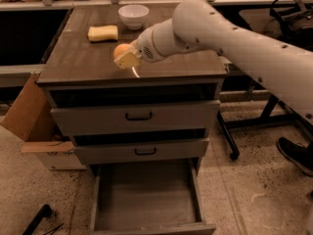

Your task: Place orange into bottom drawer

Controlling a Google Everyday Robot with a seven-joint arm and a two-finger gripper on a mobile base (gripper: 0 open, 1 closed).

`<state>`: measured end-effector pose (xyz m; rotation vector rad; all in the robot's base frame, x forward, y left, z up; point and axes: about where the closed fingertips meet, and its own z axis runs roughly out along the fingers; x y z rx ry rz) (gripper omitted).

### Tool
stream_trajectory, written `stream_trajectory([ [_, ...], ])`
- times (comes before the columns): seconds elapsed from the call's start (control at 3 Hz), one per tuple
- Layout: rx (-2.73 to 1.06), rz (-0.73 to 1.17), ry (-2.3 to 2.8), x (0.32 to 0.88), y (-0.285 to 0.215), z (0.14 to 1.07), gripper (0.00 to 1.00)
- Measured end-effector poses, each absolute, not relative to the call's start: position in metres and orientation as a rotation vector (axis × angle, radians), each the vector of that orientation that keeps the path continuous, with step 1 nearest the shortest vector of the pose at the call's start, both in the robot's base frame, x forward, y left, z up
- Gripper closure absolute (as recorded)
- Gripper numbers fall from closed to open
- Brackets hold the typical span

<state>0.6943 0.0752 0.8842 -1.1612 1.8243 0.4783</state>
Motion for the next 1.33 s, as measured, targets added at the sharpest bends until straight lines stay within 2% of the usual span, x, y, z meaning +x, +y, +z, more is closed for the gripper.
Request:
stream_trajectory([
  [0.67,-1.16,0.484,1.812,0.69,0.075,0.887,1.0],
  [1.33,-1.179,0.52,1.689,0.628,0.072,0.864,1.0],
])
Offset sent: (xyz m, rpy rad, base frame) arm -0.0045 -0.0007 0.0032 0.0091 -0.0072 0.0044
